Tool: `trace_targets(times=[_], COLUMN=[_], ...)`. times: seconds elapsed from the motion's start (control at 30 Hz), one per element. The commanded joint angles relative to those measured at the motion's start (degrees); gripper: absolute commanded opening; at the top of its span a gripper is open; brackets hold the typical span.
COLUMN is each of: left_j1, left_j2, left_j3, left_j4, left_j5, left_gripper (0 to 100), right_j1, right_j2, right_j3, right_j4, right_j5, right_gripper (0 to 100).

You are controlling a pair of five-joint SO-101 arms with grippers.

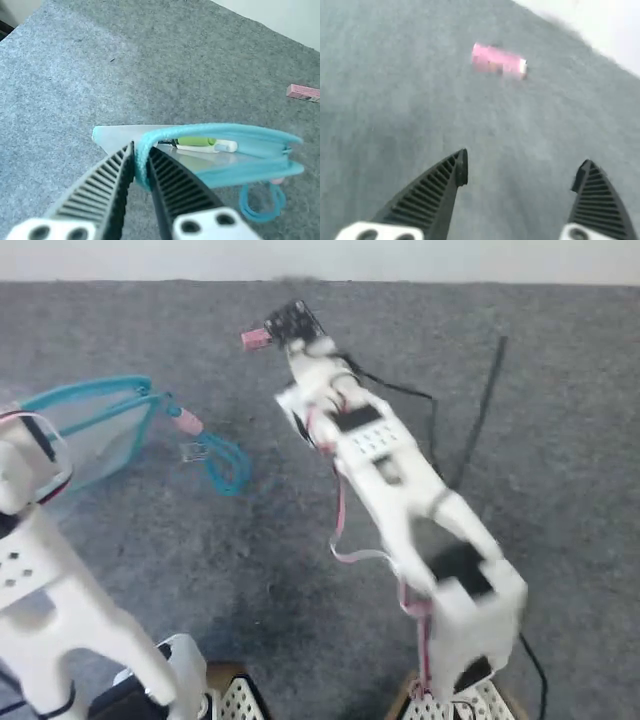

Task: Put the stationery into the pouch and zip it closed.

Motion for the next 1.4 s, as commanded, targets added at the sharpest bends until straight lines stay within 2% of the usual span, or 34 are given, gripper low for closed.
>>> trace_targets(times=[0.0,0.17,0.27,0.43,0.63,0.8,0.93,1.03,1.17,1.37], left_j1=[-0.26,-0.26,-0.26,1.41,7.56,13.71,21.63,24.35,27.69,33.49], left_j2=[-1.85,-1.85,-1.85,-1.85,-1.41,-1.32,-1.23,-1.23,-1.14,6.24], left_j3=[-0.84,-0.75,-0.75,-0.75,-0.75,-1.1,-1.1,-0.92,-0.84,-1.19], left_j4=[-2.73,-2.73,-2.81,-2.37,-0.7,-4.04,-5.36,-7.21,-9.41,-11.08], left_j5=[-0.62,-1.49,-1.49,-1.41,-1.14,0.0,-0.09,-0.09,0.26,2.11], left_gripper=[1,1,1,1,1,1,1,1,1,1], right_j1=[-2.33,-3.12,-3.38,-4.53,-4.62,-5.23,-0.48,5.23,10.33,16.13], right_j2=[16.04,36.79,45.32,52.35,41.71,33.89,30.02,24.57,8.75,-22.11], right_j3=[-26.73,-56.0,-72.09,-88.88,-88.09,-87.91,-87.56,-83.96,-60.31,-29.98], right_j4=[-0.22,1.45,12.0,32.22,58.77,74.51,75.03,75.21,75.03,74.51], right_j5=[-3.52,-5.1,-4.75,5.63,14.15,15.03,8.35,5.89,6.42,14.59], right_gripper=[27.6,24.5,24.8,24.6,24.6,24.6,24.5,24.5,24.5,24.5])
